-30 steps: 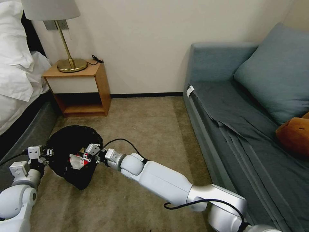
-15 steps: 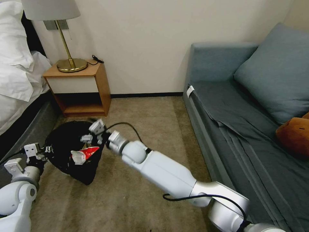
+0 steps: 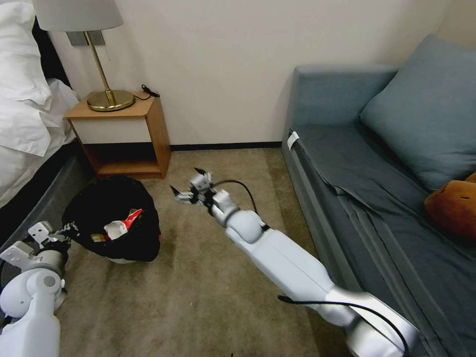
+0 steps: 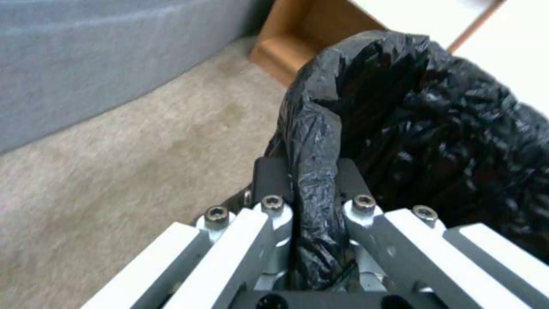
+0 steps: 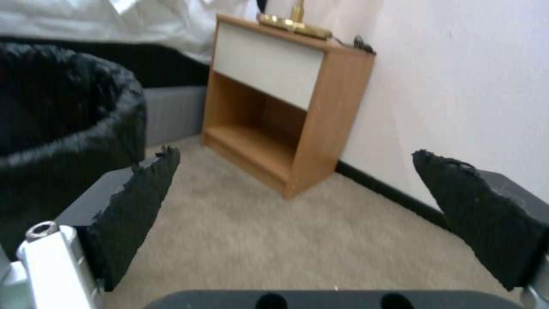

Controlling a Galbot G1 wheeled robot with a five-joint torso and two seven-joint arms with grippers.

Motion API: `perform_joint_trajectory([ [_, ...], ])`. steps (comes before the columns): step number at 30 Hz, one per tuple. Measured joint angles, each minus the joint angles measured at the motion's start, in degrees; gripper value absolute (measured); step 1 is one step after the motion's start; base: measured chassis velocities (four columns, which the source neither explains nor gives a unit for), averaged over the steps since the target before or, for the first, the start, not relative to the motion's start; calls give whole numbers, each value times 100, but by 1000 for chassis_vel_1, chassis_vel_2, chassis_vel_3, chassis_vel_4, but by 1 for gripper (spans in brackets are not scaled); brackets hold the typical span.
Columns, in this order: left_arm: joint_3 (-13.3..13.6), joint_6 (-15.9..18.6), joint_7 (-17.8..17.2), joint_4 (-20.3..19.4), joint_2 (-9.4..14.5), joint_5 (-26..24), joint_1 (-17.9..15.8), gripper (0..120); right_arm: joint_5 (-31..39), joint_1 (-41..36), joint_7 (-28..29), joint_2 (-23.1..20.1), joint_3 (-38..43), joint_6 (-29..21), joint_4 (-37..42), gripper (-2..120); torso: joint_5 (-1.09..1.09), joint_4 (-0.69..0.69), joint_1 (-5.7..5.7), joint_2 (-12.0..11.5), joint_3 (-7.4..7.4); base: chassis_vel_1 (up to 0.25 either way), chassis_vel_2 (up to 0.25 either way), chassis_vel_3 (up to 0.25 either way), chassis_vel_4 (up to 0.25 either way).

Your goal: Pick up the trash bin, then pick up the garbage on the floor and place it into the trash bin.

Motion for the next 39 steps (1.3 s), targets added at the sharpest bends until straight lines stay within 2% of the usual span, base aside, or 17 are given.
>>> perform_joint_trajectory([
  [7,-5,201,-397,309,114,-255,-158,4,-121,-369,25,-235,233,-43,289,100,-1,0,0,0,0,0,0,0,0],
  [12,31,323,-490,393,168,-256,-186,4,-122,-466,59,-300,286,-62,365,100,-1,0,0,0,0,0,0,0,0],
  [15,58,356,-495,417,190,-258,-178,11,-108,-480,97,-304,315,-82,394,100,-1,-2,0,0,0,0,0,0,0],
  [17,76,362,-480,452,214,-226,-154,21,-74,-483,147,-295,345,-125,417,100,-1,1,0,0,0,0,0,0,0],
  [18,76,362,-480,452,214,-226,-154,21,-74,-483,147,-295,345,-125,417,100,-1,1,0,0,0,0,0,0,0],
  [20,88,357,-421,497,245,-161,-129,33,-22,-482,197,-268,353,-156,420,100,-1,0,0,0,-1,0,0,0,0],
  [21,88,357,-421,497,245,-161,-129,33,-22,-482,197,-268,353,-156,420,100,-1,0,0,0,-1,0,0,0,0],
  [23,99,282,-299,529,290,7,-92,43,2,-483,222,-241,358,-168,393,100,-2,0,0,0,-1,0,0,0,0],
  [24,99,282,-299,529,290,7,-92,43,2,-483,222,-241,358,-168,393,100,-2,0,0,0,-1,0,0,0,0],
  [26,99,112,-143,559,357,310,-53,54,39,-491,259,-195,367,-176,329,100,-2,0,0,0,0,0,0,0,0],
  [27,99,112,-143,559,357,310,-53,54,39,-491,259,-195,367,-176,329,100,-2,0,0,0,0,0,0,0,0],
  [29,95,-68,2,576,429,673,-15,66,139,-491,330,-138,381,-237,270,100,-2,-1,0,0,0,0,0,0,0],
  [30,85,-133,56,585,458,885,1,69,177,-489,348,-117,383,-263,252,100,-2,-1,0,0,0,0,0,0,0],
  [31,85,-133,56,585,458,885,1,69,177,-489,348,-117,383,-263,252,100,-2,-1,0,0,0,0,0,0,0],
  [33,51,-265,197,595,527,1374,65,81,266,-462,392,-55,395,-325,189,100,-2,0,0,0,-1,0,0,0,0],
  [34,51,-265,197,595,527,1374,65,81,266,-462,392,-55,395,-325,189,100,-2,0,0,0,-1,0,0,0,0],
  [39,-38,-437,445,518,608,1876,213,98,391,-428,538,53,414,-427,115,100,-2,0,0,0,-1,0,0,0,0],
])
